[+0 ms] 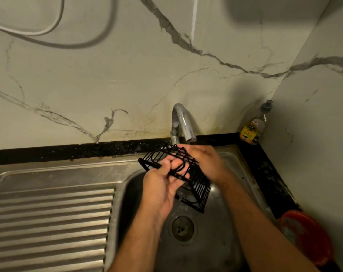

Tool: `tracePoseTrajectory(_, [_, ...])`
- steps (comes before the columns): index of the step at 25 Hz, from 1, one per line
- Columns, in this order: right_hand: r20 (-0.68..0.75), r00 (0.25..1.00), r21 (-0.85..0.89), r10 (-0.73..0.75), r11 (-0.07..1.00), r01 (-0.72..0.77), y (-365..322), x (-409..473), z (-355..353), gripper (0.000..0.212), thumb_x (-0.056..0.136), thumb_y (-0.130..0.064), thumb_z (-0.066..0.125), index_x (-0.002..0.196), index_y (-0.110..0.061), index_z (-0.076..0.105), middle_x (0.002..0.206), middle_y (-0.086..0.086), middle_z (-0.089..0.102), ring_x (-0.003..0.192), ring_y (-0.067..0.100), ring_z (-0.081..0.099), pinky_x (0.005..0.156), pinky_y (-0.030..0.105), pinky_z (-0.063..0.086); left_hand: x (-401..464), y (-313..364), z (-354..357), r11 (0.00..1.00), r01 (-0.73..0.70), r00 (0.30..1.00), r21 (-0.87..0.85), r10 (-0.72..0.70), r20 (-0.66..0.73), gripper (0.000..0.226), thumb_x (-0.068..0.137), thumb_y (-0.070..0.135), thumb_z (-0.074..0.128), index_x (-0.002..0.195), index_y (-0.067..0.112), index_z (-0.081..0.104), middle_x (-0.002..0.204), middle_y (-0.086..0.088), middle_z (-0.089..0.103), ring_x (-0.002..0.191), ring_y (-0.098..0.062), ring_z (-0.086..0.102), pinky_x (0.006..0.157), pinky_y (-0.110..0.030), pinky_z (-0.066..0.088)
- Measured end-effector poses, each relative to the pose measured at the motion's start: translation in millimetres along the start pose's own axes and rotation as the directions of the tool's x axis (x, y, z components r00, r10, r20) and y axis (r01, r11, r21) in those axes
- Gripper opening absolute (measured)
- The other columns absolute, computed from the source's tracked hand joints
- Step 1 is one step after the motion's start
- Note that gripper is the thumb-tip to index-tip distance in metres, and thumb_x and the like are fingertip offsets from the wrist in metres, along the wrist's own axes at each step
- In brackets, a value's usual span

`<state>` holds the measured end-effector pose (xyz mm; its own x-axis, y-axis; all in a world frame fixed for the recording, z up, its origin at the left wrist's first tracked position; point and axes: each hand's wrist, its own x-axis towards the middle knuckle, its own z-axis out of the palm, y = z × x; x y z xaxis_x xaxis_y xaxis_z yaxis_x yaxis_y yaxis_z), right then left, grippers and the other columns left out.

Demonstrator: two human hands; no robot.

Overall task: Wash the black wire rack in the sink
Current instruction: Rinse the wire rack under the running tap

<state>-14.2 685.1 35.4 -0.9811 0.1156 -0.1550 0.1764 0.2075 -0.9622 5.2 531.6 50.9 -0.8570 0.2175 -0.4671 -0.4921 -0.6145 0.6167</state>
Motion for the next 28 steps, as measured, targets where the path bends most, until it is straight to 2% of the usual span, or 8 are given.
tracePoseTrajectory(2, [0.037, 0.996, -0.097, 0.078, 0.993, -0.074, -2.6, 4.0, -1.9, 0.033, 0.098, -0.042, 0.054, 0.098, -0.020, 0.079, 0.094, 0.002, 0.078, 0.094, 0.018, 0.073, 0.101, 0.047, 0.049, -0.6, -2.6, 0.4, 0.999, 0.009, 1.000, 0.038, -0.008, -0.009, 0.022, 0.105, 0.009, 0.048, 0.107, 0.001, 0.069, 0.091, -0.014, 0.077, 0.083, -0.024, 0.077, 0.063, -0.031, 0.063])
tracePoseTrajectory(5, [0.080, 0.996, -0.402, -0.036, 0.913, 0.065, -10.4, 9.4, 3.3, 0.025, 0.099, -0.026, 0.057, 0.118, -0.027, 0.073, 0.115, -0.004, 0.073, 0.108, 0.009, 0.067, 0.104, 0.027, 0.044, 6.3, 1.2, -5.5, 0.998, 0.020, 1.000, 0.067, -0.018, -0.020, 0.022, 0.105, 0.008, 0.049, 0.112, -0.002, 0.068, 0.097, -0.017, 0.077, 0.089, -0.026, 0.077, 0.067, -0.033, 0.065])
tracePoseTrajectory(7, [0.217, 0.975, -0.118, 0.040, 0.993, -0.014, -6.6, 8.6, 1.5, 0.031, 0.098, -0.029, 0.058, 0.128, -0.027, 0.066, 0.125, -0.001, 0.069, 0.118, 0.012, 0.063, 0.109, 0.032, 0.041, 11.8, 5.1, -7.9, 0.999, 0.014, 0.999, 0.049, -0.013, -0.033, 0.023, 0.106, 0.008, 0.047, 0.109, 0.000, 0.068, 0.097, -0.017, 0.076, 0.089, -0.026, 0.077, 0.064, -0.031, 0.063])
tracePoseTrajectory(10, [0.417, 0.895, 0.200, 0.157, 0.945, -0.259, 7.9, 9.5, -2.0, 0.042, 0.092, -0.035, 0.057, 0.128, -0.015, 0.065, 0.128, 0.015, 0.066, 0.120, 0.028, 0.061, 0.112, 0.052, 0.039, 10.2, 6.4, -12.2, 0.993, 0.002, 1.000, 0.114, -0.003, 0.008, 0.026, 0.107, 0.011, 0.045, 0.108, 0.001, 0.068, 0.099, -0.017, 0.076, 0.090, -0.027, 0.077, 0.063, -0.031, 0.062])
tracePoseTrajectory(13, [0.276, 0.958, 0.231, 0.077, 0.962, -0.144, 5.7, 14.6, -1.5, 0.041, 0.093, -0.032, 0.058, 0.131, -0.017, 0.063, 0.130, 0.008, 0.066, 0.120, 0.020, 0.062, 0.108, 0.046, 0.044, 18.5, 6.4, -17.4, 0.985, 0.020, 1.000, 0.169, -0.018, -0.015, 0.030, 0.109, 0.018, 0.041, 0.113, 0.004, 0.067, 0.099, -0.013, 0.076, 0.089, -0.027, 0.076, 0.061, -0.031, 0.060])
tracePoseTrajectory(17, [0.338, 0.920, 0.321, 0.201, 0.894, -0.313, 15.9, 13.8, 1.8, 0.057, 0.098, -0.053, 0.047, 0.120, -0.004, 0.067, 0.117, 0.020, 0.068, 0.108, 0.034, 0.064, 0.102, 0.049, 0.046, 21.4, 12.2, -15.9, 0.970, 0.072, 0.995, 0.234, -0.085, 0.044, 0.035, 0.108, 0.020, 0.038, 0.112, 0.005, 0.070, 0.101, -0.015, 0.075, 0.076, -0.022, 0.072, 0.068, -0.032, 0.058])
tracePoseTrajectory(19, [0.231, 0.962, 0.377, 0.143, 0.899, -0.224, 15.5, 18.9, 4.0, 0.052, 0.100, -0.045, 0.048, 0.120, 0.001, 0.063, 0.103, 0.016, 0.066, 0.096, 0.032, 0.062, 0.094, 0.047, 0.047, 26.3, 22.0, -11.8, 0.956, 0.082, 0.991, 0.280, -0.109, 0.083, 0.037, 0.109, 0.019, 0.037, 0.109, 0.002, 0.070, 0.098, -0.017, 0.075, 0.073, -0.021, 0.072, 0.061, -0.030, 0.060])
tracePoseTrajectory(28, [-0.151, 0.988, 0.326, 0.040, 0.945, 0.011, 25.8, 32.4, 3.3, 0.029, 0.091, -0.036, 0.058, 0.116, -0.032, 0.071, 0.110, 0.001, 0.074, 0.112, 0.028, 0.064, 0.101, 0.049, 0.045, 45.7, 50.7, -2.1, 0.756, 0.017, 0.978, 0.654, -0.150, 0.148, 0.024, 0.109, 0.014, 0.040, 0.126, 0.012, 0.058, 0.073, -0.013, 0.074, 0.058, -0.020, 0.065, 0.037, -0.019, 0.040])
